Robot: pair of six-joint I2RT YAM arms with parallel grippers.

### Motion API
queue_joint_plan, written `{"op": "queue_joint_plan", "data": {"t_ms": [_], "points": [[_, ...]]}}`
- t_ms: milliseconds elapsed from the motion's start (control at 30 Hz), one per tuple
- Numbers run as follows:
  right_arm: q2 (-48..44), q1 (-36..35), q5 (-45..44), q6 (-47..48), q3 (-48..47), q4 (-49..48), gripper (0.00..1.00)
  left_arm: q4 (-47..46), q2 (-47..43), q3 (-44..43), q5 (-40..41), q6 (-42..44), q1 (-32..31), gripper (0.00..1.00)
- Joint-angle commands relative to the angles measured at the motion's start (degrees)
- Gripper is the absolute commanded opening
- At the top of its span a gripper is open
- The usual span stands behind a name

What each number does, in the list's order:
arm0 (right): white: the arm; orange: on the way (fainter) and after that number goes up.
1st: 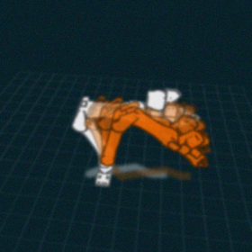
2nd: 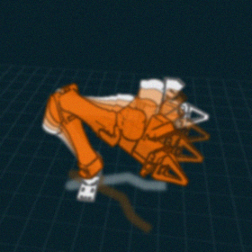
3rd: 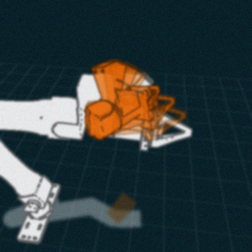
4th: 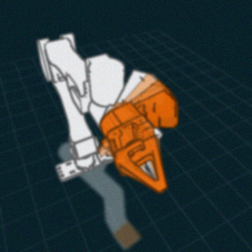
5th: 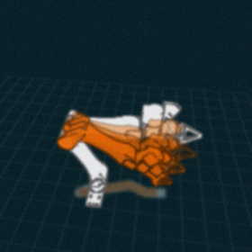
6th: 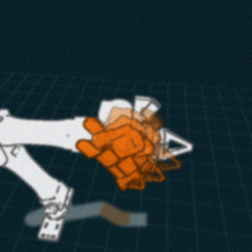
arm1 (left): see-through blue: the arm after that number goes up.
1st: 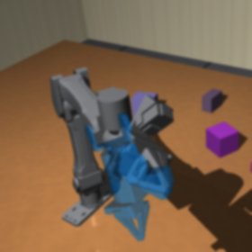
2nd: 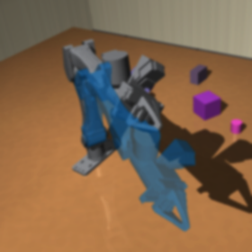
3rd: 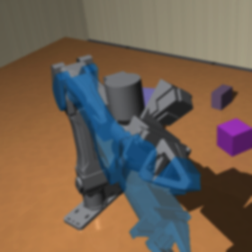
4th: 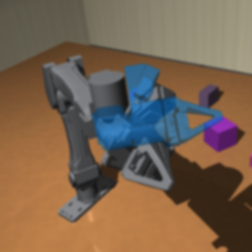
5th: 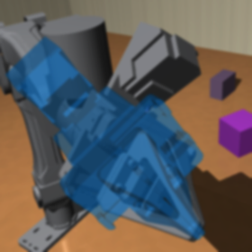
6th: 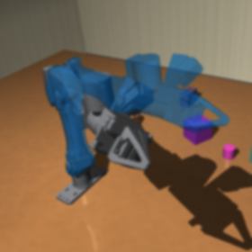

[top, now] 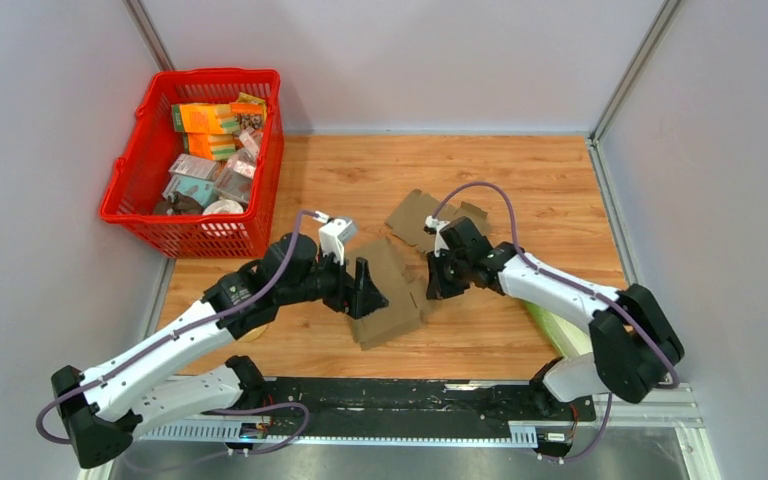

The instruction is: Fold the paper box

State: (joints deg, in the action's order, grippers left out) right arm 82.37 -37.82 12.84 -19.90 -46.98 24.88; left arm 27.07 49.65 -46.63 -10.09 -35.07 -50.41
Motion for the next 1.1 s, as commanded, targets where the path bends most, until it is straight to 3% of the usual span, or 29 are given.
{"op": "queue_joint_plan", "data": {"t_ms": [0,100,267,600,733,867,1067], "points": [[-8.8,-0.2,1.9,6.3,-6.2,8.9,0.00,-3.9,3.8,-8.4,-13.1,8.6,4.2,0.87],[-11.6,-0.2,4.8,7.6,-8.7,12.9,0.00,-1.0,8.0,-13.9,-16.8,14.5,4.7,0.80],[-13.5,-0.4,12.5,10.2,-14.3,18.3,0.00,0.5,15.1,-20.9,-26.6,22.1,4.8,0.78],[-18.6,-1.9,21.6,14.6,-18.1,24.1,0.00,15.7,23.2,-33.0,-27.0,41.4,4.9,0.74],[-20.5,-2.7,23.4,15.1,-18.1,23.0,0.00,18.9,27.9,-35.4,-30.9,44.1,4.9,0.74],[-22.0,-2.9,24.2,15.1,-18.3,22.0,0.00,19.8,32.6,-37.0,-38.4,44.9,5.0,0.68],[-24.4,-3.5,26.2,14.0,-17.7,17.8,0.00,16.9,33.1,-35.3,-44.7,44.2,5.0,0.61]]}}
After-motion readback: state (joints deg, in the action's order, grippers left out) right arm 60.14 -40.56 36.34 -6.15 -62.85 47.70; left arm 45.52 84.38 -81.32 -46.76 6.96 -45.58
